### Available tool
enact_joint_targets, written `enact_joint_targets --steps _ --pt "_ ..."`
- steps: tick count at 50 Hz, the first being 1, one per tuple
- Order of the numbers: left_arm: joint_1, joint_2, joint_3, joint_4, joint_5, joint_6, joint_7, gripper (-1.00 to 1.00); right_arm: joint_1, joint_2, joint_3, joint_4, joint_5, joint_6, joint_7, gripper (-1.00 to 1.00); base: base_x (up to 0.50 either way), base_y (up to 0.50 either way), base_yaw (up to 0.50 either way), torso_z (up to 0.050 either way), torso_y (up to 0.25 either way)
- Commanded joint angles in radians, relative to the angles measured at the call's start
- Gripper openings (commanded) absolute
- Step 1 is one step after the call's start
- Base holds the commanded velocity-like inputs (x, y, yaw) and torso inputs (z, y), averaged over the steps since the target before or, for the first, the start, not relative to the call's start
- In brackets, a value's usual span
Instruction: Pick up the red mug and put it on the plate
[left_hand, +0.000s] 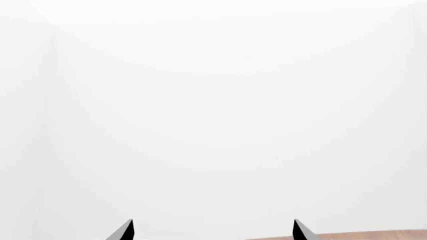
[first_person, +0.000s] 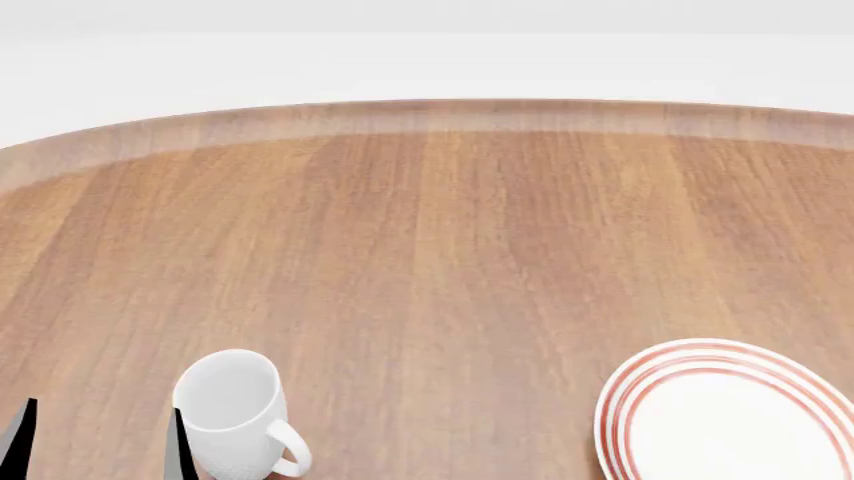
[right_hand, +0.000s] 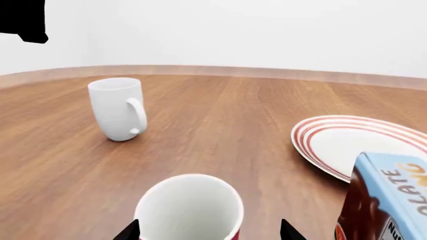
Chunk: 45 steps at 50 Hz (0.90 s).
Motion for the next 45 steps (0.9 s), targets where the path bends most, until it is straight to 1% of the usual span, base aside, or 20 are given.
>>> enact_joint_targets --steps 1,6,25,45 --pt "-0.001 -0.002 0.004 -0.001 0.001 0.003 -0.003 1.00 -0.003 0.003 -0.008 0.012 0.000 -0.012 0.001 1.00 0.00 0.00 0.00 0.000 0.000" --pt "-0.002 -0.003 0.005 -0.002 0.002 0.004 -0.006 1.00 -0.010 0.005 -0.010 0.002 -0.003 -0.008 0.006 1.00 0.00 0.00 0.00 0.000 0.000" --pt "-0.003 -0.006 0.009 0.000 0.003 0.000 -0.013 1.00 0.047 -0.031 -0.037 0.169 0.037 -0.072 -0.028 1.00 0.00 0.00 0.00 0.000 0.000" --pt "-0.005 -0.010 0.017 -0.003 0.001 0.005 -0.015 1.00 0.075 -0.049 -0.055 0.240 0.053 -0.096 -0.045 1.00 0.00 0.00 0.00 0.000 0.000"
